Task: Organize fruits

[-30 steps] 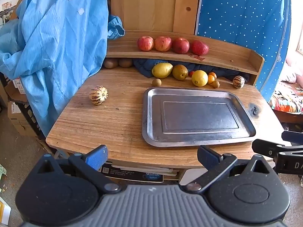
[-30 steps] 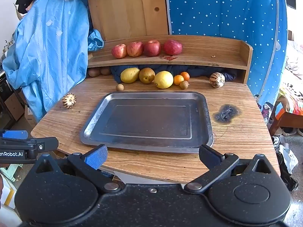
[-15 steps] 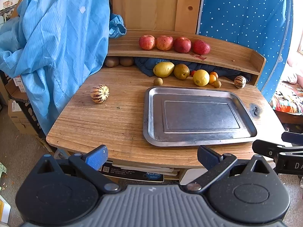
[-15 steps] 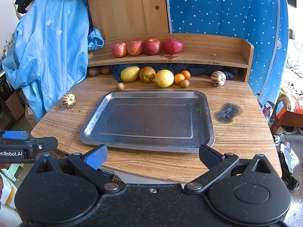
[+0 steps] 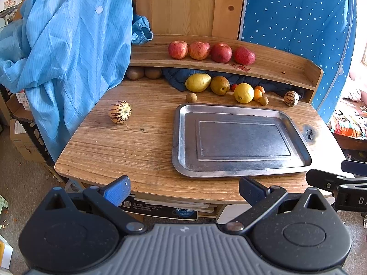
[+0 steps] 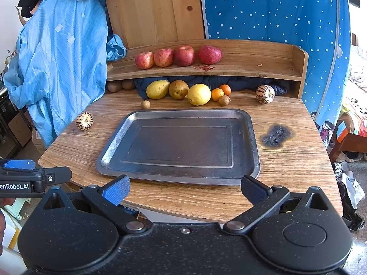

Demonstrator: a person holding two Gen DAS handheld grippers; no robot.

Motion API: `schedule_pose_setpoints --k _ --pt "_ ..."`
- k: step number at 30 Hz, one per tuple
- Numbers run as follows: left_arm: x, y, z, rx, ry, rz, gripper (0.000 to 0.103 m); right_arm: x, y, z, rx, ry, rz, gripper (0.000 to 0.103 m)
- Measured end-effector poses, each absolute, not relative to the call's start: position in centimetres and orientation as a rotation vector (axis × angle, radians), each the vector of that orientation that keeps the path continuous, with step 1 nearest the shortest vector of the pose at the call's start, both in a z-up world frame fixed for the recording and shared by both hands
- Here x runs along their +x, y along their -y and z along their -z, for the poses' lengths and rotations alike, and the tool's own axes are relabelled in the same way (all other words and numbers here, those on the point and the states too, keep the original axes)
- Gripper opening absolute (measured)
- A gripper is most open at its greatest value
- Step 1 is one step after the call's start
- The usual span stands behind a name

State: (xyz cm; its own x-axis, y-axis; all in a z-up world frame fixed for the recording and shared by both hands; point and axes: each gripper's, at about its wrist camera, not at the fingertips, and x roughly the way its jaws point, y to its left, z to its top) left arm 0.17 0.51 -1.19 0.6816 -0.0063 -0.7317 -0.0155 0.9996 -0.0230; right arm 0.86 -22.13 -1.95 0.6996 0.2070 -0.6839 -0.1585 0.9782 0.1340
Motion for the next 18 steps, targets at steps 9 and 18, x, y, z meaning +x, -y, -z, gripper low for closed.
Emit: schedule_pose_setpoints --k 9,18 --pt "0.30 -0.15 0.95 -0.032 -0.824 -0.020 0.102 0.78 22.05 2.32 0.077 -0.768 -0.222 0.102" --pt "0.39 0.16 0.77 -0.038 -0.831 -0.033 0.102 0.76 22.65 2.22 0.081 -0.783 -0.241 0.102"
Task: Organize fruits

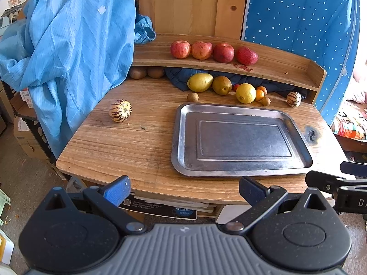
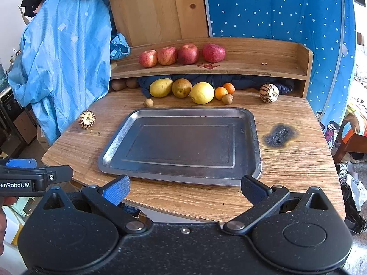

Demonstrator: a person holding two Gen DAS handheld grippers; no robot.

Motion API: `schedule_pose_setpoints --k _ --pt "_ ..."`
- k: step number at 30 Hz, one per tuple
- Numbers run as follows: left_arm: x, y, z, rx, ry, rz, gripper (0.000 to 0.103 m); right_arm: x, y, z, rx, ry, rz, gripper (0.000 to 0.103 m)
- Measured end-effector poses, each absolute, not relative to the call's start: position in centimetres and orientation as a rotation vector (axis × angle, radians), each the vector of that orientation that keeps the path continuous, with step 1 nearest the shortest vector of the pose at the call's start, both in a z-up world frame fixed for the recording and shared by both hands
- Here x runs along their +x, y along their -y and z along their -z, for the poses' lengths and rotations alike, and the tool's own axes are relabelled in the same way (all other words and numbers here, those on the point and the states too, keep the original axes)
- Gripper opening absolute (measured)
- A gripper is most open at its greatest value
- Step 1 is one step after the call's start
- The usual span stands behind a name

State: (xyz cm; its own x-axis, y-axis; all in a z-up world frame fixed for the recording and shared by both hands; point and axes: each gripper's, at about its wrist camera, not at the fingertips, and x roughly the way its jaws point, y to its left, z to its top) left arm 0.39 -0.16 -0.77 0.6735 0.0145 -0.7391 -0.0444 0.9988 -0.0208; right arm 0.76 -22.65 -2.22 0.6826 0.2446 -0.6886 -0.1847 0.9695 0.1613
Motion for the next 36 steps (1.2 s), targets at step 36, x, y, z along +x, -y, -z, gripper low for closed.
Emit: schedule_pose_setpoints --k 36 --pt "3.0 1.2 1.8 -0.142 -0.939 -0.308 0.102 1.8 26.7 3.1 0.040 -0.781 -0.342 0.102"
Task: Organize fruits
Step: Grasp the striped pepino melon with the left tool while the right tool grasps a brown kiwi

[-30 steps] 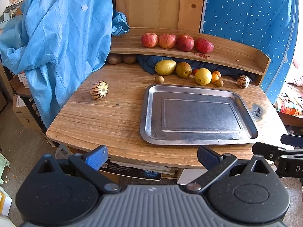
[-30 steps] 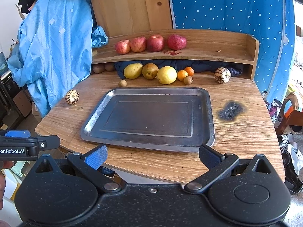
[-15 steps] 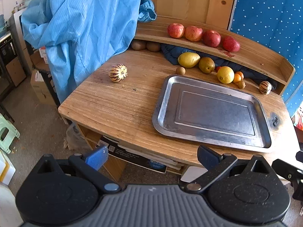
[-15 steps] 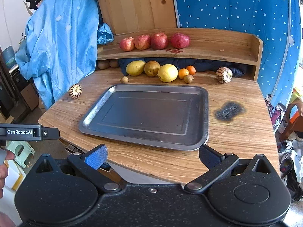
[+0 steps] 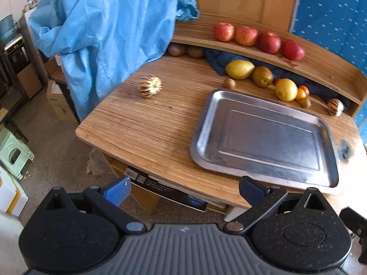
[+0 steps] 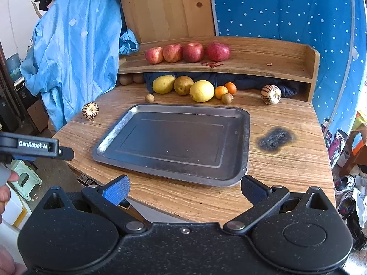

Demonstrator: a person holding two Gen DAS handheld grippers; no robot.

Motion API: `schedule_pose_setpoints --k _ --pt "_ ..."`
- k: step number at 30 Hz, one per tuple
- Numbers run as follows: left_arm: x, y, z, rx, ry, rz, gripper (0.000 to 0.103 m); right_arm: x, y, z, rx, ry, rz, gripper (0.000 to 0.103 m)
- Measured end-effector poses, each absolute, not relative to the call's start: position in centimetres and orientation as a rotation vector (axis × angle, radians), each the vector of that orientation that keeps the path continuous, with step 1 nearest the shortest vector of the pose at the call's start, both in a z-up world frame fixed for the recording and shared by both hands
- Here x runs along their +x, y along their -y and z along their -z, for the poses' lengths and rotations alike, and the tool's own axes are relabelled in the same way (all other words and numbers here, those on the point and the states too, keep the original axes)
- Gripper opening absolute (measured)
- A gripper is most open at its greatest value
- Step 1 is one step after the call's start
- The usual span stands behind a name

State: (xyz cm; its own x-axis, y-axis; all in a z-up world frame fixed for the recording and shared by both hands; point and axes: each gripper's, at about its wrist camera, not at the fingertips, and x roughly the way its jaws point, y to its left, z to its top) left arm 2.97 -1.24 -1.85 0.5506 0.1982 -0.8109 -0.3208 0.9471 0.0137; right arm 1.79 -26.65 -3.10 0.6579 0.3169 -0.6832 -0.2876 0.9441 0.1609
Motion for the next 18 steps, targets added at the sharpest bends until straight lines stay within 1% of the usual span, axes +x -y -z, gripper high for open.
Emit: schedule_pose_setpoints --k 7,13,18 --pt "6.0 -2.0 3.1 -0.194 -0.952 -0.348 0.102 4.1 24.3 3.6 0.009 -0.791 -0.338 0.102" --pt "11.6 -6.4 3.9 -0.197 -0.994 -0.322 0.102 8.1 20.5 4.1 0.019 -0.802 -0.296 0.102" --pt "15.6 -10.6 4.5 -0.194 -0.988 -0.285 0.102 11.3 15.6 4.8 0.025 -0.824 -0.293 0.102"
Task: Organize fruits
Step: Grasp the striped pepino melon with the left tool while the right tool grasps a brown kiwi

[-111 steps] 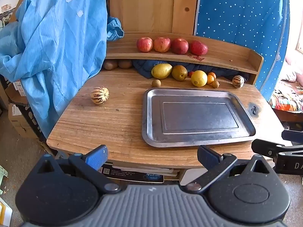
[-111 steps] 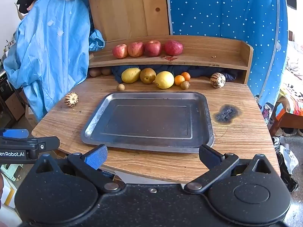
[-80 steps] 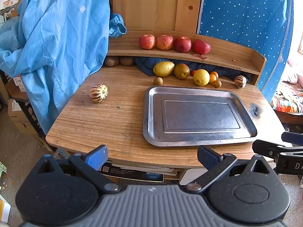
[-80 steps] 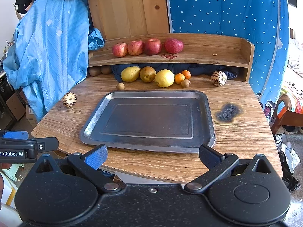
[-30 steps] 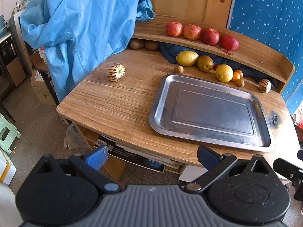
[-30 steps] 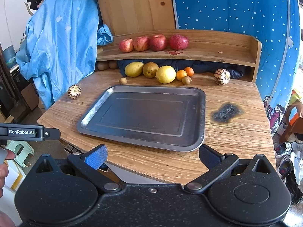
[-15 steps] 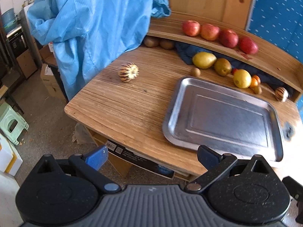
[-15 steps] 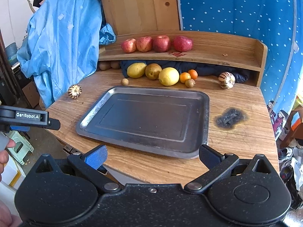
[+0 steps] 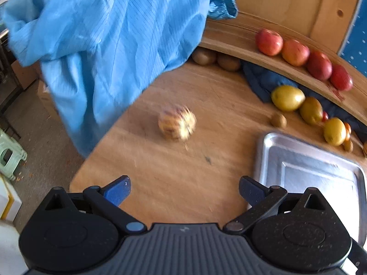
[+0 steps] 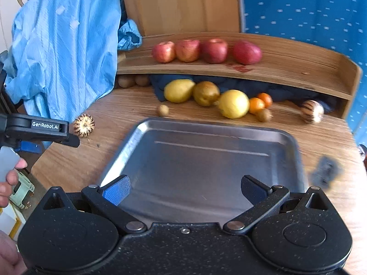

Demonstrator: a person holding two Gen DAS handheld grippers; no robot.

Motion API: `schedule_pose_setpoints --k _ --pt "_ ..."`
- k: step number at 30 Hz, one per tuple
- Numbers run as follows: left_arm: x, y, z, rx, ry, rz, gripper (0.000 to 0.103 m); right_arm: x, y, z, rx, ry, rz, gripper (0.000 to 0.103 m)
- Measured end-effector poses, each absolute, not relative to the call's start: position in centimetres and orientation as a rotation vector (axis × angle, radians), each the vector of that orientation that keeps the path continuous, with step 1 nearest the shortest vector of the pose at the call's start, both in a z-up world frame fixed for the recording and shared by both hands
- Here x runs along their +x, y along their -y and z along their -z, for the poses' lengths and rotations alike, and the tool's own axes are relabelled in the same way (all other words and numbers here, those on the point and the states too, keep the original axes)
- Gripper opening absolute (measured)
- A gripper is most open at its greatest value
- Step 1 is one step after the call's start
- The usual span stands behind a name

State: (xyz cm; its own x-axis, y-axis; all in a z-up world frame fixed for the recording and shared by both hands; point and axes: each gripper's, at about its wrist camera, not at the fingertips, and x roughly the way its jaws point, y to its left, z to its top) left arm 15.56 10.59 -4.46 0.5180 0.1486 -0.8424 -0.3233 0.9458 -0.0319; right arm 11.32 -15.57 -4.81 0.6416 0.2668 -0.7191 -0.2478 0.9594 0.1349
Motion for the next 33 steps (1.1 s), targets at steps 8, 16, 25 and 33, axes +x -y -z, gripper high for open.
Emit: schedule_pose_setpoints --k 8,16,25,33 --pt "20.6 -16.7 6.1 -0.295 -1.026 -0.147 0.102 16.2 7.6 5.3 -0.055 -0.827 -0.238 0.102" --pt "23.3 -18.2 8.3 -0.314 -1.087 -0.084 0.102 19.9 4.0 5.8 -0.190 -0.853 -0.225 0.102" --pt "24.9 -18.8 9.6 -0.357 -1.105 -0.030 0.087 25.5 3.4 6.8 -0.148 -0.850 -0.228 0.097" --pt "25.6 -18.7 9.6 -0.368 -1.072 0.020 0.062 29.5 2.3 8.5 -0.117 -0.876 -0.237 0.078"
